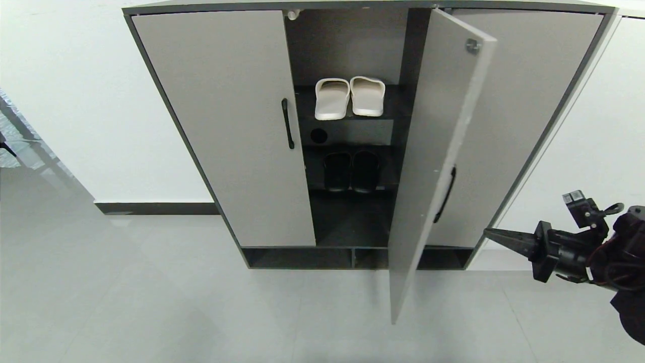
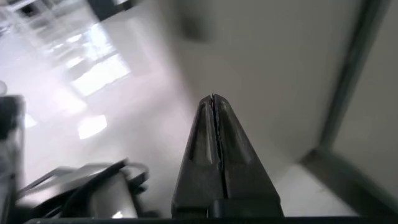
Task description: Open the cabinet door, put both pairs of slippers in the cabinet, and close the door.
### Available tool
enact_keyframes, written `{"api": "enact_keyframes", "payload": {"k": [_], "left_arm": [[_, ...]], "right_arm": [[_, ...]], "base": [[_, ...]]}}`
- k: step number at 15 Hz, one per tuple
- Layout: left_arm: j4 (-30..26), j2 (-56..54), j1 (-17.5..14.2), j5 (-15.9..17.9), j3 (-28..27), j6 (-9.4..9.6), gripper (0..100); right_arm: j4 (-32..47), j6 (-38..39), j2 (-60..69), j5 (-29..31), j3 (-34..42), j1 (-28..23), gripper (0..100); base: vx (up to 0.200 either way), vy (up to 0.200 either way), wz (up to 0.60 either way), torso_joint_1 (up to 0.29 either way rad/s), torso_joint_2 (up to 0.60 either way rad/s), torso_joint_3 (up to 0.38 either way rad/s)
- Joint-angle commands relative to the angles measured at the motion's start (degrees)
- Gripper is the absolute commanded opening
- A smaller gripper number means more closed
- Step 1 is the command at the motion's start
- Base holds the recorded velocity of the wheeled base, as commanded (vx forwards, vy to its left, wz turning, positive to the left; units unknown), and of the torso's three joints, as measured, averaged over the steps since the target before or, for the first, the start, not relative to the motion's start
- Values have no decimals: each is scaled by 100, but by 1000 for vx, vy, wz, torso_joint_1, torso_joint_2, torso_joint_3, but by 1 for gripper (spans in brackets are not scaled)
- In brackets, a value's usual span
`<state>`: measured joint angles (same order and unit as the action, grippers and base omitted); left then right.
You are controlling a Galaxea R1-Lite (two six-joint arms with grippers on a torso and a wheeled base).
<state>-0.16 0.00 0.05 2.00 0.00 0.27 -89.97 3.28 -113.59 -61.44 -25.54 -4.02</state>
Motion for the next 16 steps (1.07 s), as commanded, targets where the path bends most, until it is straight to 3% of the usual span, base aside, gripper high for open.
{"api": "enact_keyframes", "payload": {"k": [1, 4, 5, 8, 9, 10, 13, 16], "left_arm": [[-2, 9, 4, 2, 0, 0, 0], [-2, 9, -5, 2, 0, 0, 0], [-2, 9, 4, 2, 0, 0, 0], [-2, 9, 4, 2, 0, 0, 0], [-2, 9, 4, 2, 0, 0, 0], [-2, 9, 4, 2, 0, -9, 0], [-2, 9, -5, 2, 0, -9, 0], [-2, 9, 4, 2, 0, -9, 0]], "right_arm": [[-3, -64, -330, 308, -179, 112, 0], [-3, -477, -594, 1451, -136, 912, 0], [-3, -609, -691, 2294, -188, 1457, 0], [-3, -618, -673, 3903, -408, 2635, 0], [-3, -609, -673, 4140, -522, 2775, 0], [-3, -600, -673, 4738, -891, 3162, 0], [-3, -592, -717, 5511, -1331, 3663, 0], [-3, -600, -1236, 6531, -2579, 3874, 0]], "base": [[0, 0, 0, 0, 0, 0], [0, 0, 0, 0, 0, 0], [0, 0, 0, 0, 0, 0], [0, 0, 0, 0, 0, 0], [0, 0, 0, 0, 0, 0], [200, 0, 0, 2, -2, 7], [200, 0, 0, 4, 2, 4], [133, 0, 0, -3, 3, 3]]}}
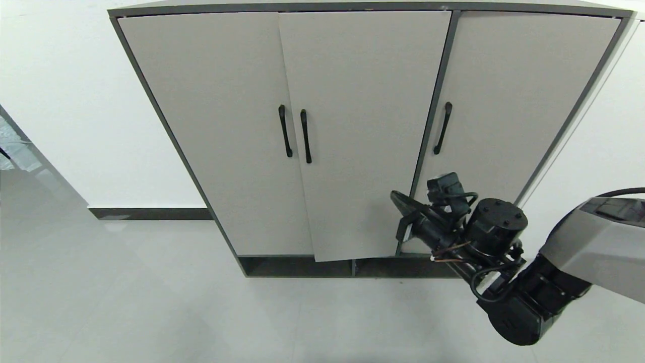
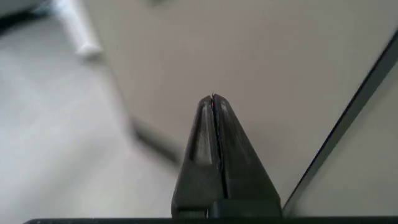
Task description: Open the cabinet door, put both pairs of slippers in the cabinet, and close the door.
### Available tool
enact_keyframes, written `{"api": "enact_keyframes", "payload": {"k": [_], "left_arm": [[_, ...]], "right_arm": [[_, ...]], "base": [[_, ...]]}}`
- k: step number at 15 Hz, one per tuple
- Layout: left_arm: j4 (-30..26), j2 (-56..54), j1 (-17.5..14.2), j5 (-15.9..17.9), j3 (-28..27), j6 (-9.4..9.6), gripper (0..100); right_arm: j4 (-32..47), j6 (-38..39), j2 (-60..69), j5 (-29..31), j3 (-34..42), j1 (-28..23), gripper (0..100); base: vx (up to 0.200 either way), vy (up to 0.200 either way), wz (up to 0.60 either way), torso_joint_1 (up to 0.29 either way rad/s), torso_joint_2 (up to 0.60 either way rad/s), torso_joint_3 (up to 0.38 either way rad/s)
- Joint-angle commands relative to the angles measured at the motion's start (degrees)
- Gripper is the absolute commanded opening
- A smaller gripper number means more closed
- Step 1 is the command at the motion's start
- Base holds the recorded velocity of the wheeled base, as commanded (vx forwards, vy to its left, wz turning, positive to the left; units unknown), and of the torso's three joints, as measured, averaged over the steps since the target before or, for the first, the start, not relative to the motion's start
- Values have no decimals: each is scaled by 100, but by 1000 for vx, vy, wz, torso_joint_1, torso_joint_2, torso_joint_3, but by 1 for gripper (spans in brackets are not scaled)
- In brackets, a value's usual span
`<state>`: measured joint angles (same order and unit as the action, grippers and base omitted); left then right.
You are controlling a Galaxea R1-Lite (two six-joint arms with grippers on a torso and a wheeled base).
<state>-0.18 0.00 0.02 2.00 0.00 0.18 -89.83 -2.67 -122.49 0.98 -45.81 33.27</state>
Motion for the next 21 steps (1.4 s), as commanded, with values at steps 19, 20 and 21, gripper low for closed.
{"api": "enact_keyframes", "payload": {"k": [19, 20, 21], "left_arm": [[1, 9, 6, 2, 0, -1, 0], [1, 9, 6, 2, 0, -1, 0], [1, 9, 6, 2, 0, -1, 0]], "right_arm": [[2049, -172, -504, 755, -3030, 373, 0], [2093, -181, -565, 755, -3100, 338, 0], [2101, -190, -618, 755, -3171, 294, 0]], "base": [[0, 0, 0, 0, 0, 0], [0, 0, 0, 0, 0, 0], [0, 0, 0, 0, 0, 0]]}}
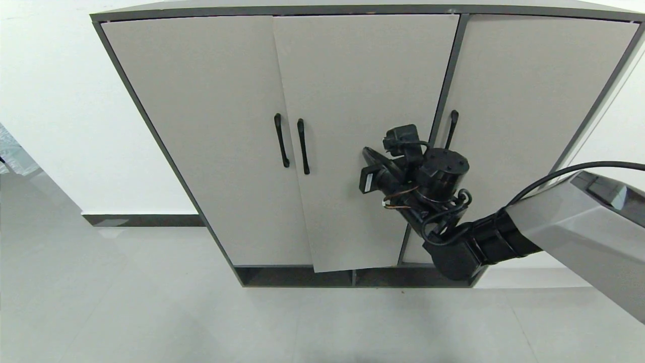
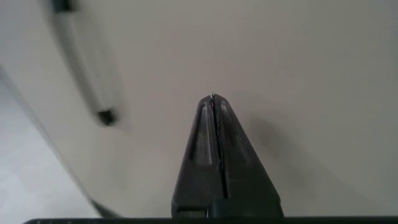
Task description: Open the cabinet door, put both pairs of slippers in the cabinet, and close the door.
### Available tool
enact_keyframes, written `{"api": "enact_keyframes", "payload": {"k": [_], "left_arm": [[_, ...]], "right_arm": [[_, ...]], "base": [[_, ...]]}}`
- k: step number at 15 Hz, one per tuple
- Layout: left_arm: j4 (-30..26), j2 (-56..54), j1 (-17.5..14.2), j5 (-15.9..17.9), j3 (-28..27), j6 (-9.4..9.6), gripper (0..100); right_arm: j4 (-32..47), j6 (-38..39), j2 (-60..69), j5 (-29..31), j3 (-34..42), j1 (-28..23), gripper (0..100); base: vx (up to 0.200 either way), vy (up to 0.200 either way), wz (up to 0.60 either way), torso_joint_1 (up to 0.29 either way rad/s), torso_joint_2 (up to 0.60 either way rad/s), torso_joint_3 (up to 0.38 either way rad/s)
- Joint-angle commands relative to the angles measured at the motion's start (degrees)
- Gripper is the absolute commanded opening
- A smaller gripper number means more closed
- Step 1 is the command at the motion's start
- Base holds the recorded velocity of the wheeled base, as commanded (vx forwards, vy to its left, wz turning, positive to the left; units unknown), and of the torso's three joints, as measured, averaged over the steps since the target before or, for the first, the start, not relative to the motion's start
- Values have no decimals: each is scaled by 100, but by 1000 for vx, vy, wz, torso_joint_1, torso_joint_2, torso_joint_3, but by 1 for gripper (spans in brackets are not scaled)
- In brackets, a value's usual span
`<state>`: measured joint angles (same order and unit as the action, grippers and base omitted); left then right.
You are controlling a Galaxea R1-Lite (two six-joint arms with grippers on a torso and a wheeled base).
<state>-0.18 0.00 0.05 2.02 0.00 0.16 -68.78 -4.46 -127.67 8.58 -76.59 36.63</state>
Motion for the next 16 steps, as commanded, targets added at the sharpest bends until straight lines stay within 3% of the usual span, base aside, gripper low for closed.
{"api": "enact_keyframes", "payload": {"k": [1, 6, 16], "left_arm": [[1, 9, -5, 0, 0, 2, 0], [1, 9, 4, 0, 0, 2, 0], [1, 9, 4, 0, 0, 2, 0]], "right_arm": [[-4, -11, -162, -6, -145, -60, 0], [66, -485, -548, 3, -567, -244, 0], [225, -591, -601, 12, -875, -288, 0]], "base": [[0, 0, 0, 0, 0, 0], [0, 0, 0, 0, 0, 0], [0, 0, 0, 0, 0, 0]]}}
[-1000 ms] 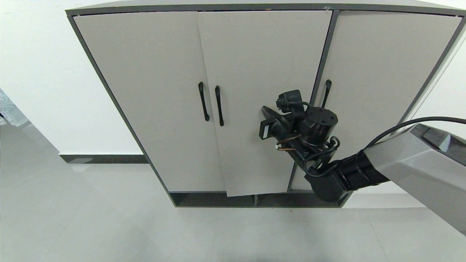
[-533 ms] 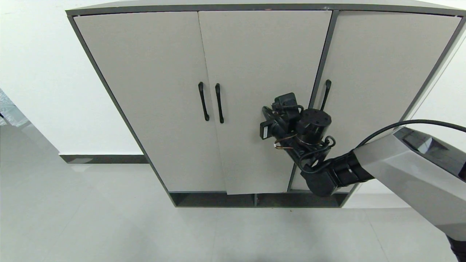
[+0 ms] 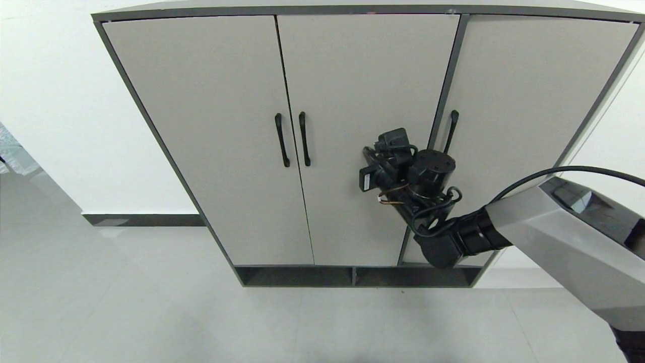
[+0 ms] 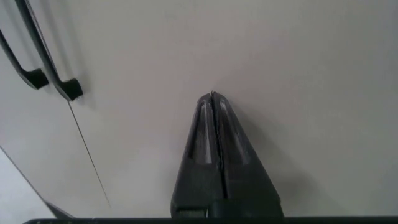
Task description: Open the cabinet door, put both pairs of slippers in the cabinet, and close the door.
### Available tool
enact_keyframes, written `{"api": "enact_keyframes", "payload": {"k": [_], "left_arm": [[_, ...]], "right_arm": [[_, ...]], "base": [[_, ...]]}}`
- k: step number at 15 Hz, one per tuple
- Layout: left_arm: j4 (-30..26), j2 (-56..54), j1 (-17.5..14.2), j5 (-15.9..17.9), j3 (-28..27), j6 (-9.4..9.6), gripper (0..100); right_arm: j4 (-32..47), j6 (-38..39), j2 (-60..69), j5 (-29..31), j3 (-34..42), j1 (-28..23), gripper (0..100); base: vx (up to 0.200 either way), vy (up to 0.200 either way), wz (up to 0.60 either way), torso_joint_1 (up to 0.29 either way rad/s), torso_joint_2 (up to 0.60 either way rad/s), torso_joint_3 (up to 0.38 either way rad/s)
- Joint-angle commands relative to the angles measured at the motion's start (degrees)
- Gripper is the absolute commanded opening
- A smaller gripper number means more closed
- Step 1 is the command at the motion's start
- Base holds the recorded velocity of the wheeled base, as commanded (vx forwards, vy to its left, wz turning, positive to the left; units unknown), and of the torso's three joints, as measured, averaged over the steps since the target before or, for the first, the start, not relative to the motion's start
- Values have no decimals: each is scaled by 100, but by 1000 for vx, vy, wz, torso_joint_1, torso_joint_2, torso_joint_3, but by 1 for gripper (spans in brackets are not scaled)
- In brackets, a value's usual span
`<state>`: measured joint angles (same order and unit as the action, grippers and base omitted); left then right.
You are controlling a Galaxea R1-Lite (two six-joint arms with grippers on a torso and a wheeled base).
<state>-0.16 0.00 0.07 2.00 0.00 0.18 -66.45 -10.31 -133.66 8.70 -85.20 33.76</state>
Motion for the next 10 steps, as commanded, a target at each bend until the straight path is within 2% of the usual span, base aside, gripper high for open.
{"api": "enact_keyframes", "payload": {"k": [1, 4, 5, 6, 9, 10], "left_arm": [[-2, 9, -7, 2, 0, -1, 0], [-2, 9, 1, 2, 0, -1, 0], [-2, 9, 1, 2, 0, -1, 0], [-2, 9, 1, 2, 0, -1, 0], [-2, 9, 1, 2, 0, -1, 0], [-2, 9, -7, 2, 0, -1, 0]], "right_arm": [[-26, -15, -11, 0, -5, -1, 0], [-166, -15, 543, 114, 522, 289, 0], [-175, -67, 1149, 553, 1084, 413, 0], [-184, -102, 1711, 738, 1629, 439, 0], [-114, -226, 4295, 1283, 4090, 430, 0], [115, -226, 5324, 1362, 4881, 237, 0]], "base": [[0, 0, 0, 0, 0, 0], [0, 0, 0, 0, 0, 0], [0, 0, 0, 0, 0, 0], [0, 0, 0, 0, 0, 0], [0, 0, 0, 0, 0, 0], [0, 0, 0, 0, 0, 0]]}}
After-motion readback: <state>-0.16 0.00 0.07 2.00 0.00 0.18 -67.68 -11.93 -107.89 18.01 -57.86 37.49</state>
